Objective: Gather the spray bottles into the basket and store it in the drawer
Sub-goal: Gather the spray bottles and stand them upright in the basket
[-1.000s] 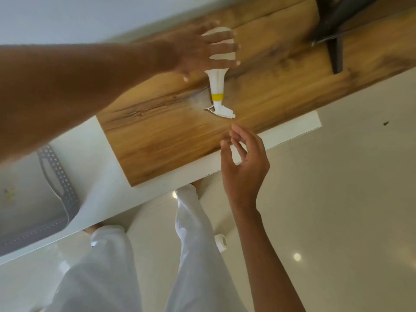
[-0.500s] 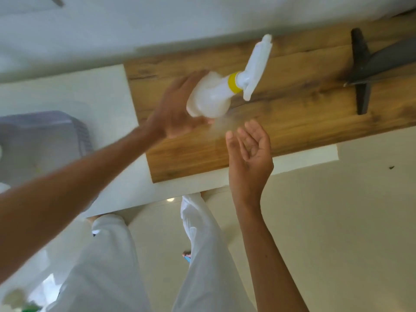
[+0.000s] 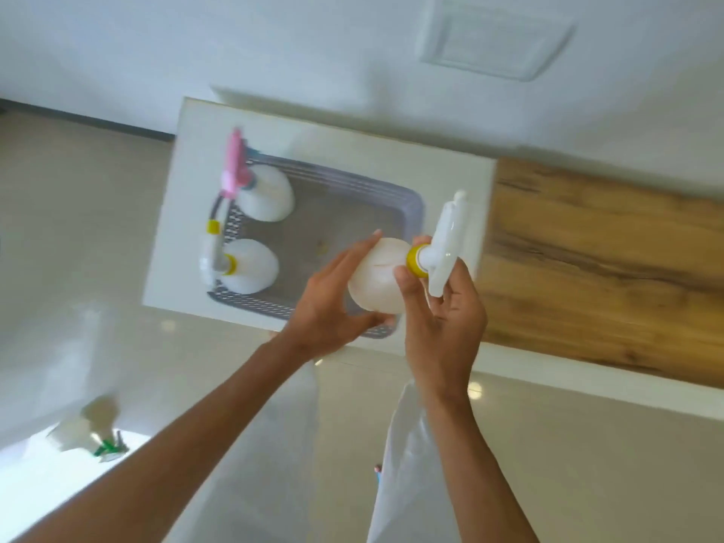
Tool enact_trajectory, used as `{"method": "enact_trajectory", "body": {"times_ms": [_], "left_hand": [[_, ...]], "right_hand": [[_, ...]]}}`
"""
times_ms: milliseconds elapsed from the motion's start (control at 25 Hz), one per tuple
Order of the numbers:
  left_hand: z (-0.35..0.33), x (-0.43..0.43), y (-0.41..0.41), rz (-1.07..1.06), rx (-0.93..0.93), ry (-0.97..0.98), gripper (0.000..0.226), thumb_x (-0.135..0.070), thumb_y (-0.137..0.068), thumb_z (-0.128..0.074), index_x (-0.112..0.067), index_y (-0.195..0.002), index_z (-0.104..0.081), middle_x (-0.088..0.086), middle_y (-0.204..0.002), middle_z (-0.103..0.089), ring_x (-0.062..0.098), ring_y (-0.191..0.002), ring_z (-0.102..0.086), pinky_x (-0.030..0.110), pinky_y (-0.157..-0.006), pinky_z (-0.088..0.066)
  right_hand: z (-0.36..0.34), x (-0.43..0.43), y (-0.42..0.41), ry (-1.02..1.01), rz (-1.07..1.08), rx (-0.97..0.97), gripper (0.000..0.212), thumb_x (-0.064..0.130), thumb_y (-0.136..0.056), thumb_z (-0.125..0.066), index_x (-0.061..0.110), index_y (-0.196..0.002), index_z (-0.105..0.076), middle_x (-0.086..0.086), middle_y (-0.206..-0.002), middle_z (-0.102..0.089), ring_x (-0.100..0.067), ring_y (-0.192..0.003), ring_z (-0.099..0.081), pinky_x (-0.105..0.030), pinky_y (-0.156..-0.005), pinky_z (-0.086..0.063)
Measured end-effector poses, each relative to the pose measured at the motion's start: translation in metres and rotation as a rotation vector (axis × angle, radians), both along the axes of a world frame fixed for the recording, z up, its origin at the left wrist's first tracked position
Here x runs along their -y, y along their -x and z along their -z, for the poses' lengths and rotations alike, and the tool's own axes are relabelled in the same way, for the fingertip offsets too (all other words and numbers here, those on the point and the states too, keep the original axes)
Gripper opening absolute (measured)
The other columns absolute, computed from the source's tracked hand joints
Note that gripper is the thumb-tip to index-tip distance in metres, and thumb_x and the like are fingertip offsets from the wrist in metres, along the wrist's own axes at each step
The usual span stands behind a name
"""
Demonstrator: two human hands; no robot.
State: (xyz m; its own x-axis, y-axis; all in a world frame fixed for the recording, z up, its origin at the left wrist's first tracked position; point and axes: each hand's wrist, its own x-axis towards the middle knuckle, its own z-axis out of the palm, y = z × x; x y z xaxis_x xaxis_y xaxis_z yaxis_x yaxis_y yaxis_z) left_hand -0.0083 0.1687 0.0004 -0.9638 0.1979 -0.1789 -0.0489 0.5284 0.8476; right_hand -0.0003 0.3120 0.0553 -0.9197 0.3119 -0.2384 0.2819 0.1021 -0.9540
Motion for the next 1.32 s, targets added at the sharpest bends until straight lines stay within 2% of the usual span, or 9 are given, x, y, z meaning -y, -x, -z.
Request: {"method": "enact_trajectory", "body": {"times_ms": [80,280,400,560,720,880,1040,1160,1320], "left_hand": [[0.005,0.038,-0.006,-0.101,0.010,-0.011,0.106,-0.040,-0.067,-0.086,-0.012,-0.153,-0.030,-0.005,-0.151,-0.045,0.013,-0.136,-0.048,0.023,-0.109,-0.041],[0.036,0.063,-0.001,-0.332,0.130,-0.100,0.091,-0.021,-0.075,-0.084,-0.003,-0.149,-0.035,0.010,-0.146,-0.052,0.022,-0.134,-0.052,0.040,-0.110,-0.044],[0.055,0.060,0.017,-0.412,0.193,-0.161,0.084,-0.020,-0.080,-0.080,-0.003,-0.149,-0.035,0.012,-0.142,-0.055,0.024,-0.131,-0.054,0.040,-0.108,-0.045],[0.085,0.058,0.045,-0.437,0.208,-0.117,0.079,-0.028,-0.085,-0.073,-0.007,-0.151,-0.034,0.007,-0.140,-0.057,0.019,-0.128,-0.055,0.010,-0.094,-0.035],[0.107,0.064,0.059,-0.452,0.250,-0.142,0.078,-0.029,-0.083,-0.075,-0.013,-0.149,-0.037,-0.001,-0.130,-0.062,0.013,-0.119,-0.057,0.006,-0.089,-0.038],[0.112,0.063,0.060,-0.480,0.237,-0.151,0.071,-0.025,-0.080,-0.075,-0.013,-0.143,-0.044,-0.013,-0.109,-0.058,-0.012,-0.093,-0.048,-0.012,-0.072,-0.031],[0.113,0.064,0.061,-0.485,0.265,-0.126,0.075,-0.026,-0.082,-0.075,-0.013,-0.146,-0.040,-0.012,-0.121,-0.058,-0.020,-0.102,-0.040,-0.013,-0.076,-0.029],[0.112,0.065,0.059,-0.536,0.359,-0.198,0.086,-0.028,-0.079,-0.079,-0.014,-0.151,-0.034,-0.001,-0.139,-0.058,0.000,-0.120,-0.054,0.005,-0.097,-0.041],[0.100,0.064,0.049,-0.566,0.415,-0.241,0.093,-0.024,-0.076,-0.083,-0.011,-0.153,-0.031,0.002,-0.139,-0.059,-0.003,-0.111,-0.053,-0.001,-0.084,-0.040]], "right_hand": [[0.007,0.050,0.000,-0.144,-0.024,-0.061,0.038,0.031,-0.090,-0.073,0.008,-0.120,-0.069,0.002,-0.111,-0.076,-0.009,-0.104,-0.071,-0.018,-0.087,-0.055],[0.048,0.112,0.014,-0.333,0.000,-0.101,0.027,0.004,-0.093,-0.073,-0.002,-0.119,-0.069,-0.009,-0.109,-0.074,-0.024,-0.103,-0.071,-0.048,-0.086,-0.059],[0.068,0.124,0.034,-0.382,-0.003,-0.113,0.024,0.005,-0.093,-0.072,0.000,-0.117,-0.070,-0.002,-0.100,-0.071,-0.019,-0.093,-0.069,-0.046,-0.081,-0.060],[0.092,0.128,0.061,-0.389,-0.022,-0.109,0.029,0.009,-0.090,-0.075,-0.004,-0.116,-0.069,-0.005,-0.102,-0.072,-0.018,-0.093,-0.068,-0.036,-0.082,-0.060],[0.112,0.127,0.075,-0.394,-0.054,-0.081,0.032,0.007,-0.090,-0.075,-0.007,-0.118,-0.067,-0.015,-0.107,-0.074,-0.025,-0.101,-0.071,-0.038,-0.088,-0.059],[0.123,0.124,0.081,-0.388,-0.075,-0.089,0.031,0.005,-0.091,-0.075,-0.008,-0.118,-0.067,-0.014,-0.107,-0.073,-0.025,-0.101,-0.070,-0.042,-0.088,-0.060],[0.126,0.123,0.081,-0.416,-0.091,-0.111,0.036,0.009,-0.090,-0.077,-0.007,-0.121,-0.066,-0.014,-0.113,-0.073,-0.023,-0.106,-0.069,-0.043,-0.089,-0.061],[0.128,0.121,0.081,-0.382,-0.102,-0.102,0.038,0.012,-0.088,-0.079,-0.007,-0.119,-0.067,-0.013,-0.112,-0.073,-0.021,-0.105,-0.069,-0.044,-0.088,-0.061],[0.126,0.112,0.079,-0.338,-0.144,-0.040,0.049,0.012,-0.084,-0.083,-0.006,-0.126,-0.064,-0.012,-0.118,-0.073,-0.023,-0.111,-0.069,-0.046,-0.095,-0.059]]}}
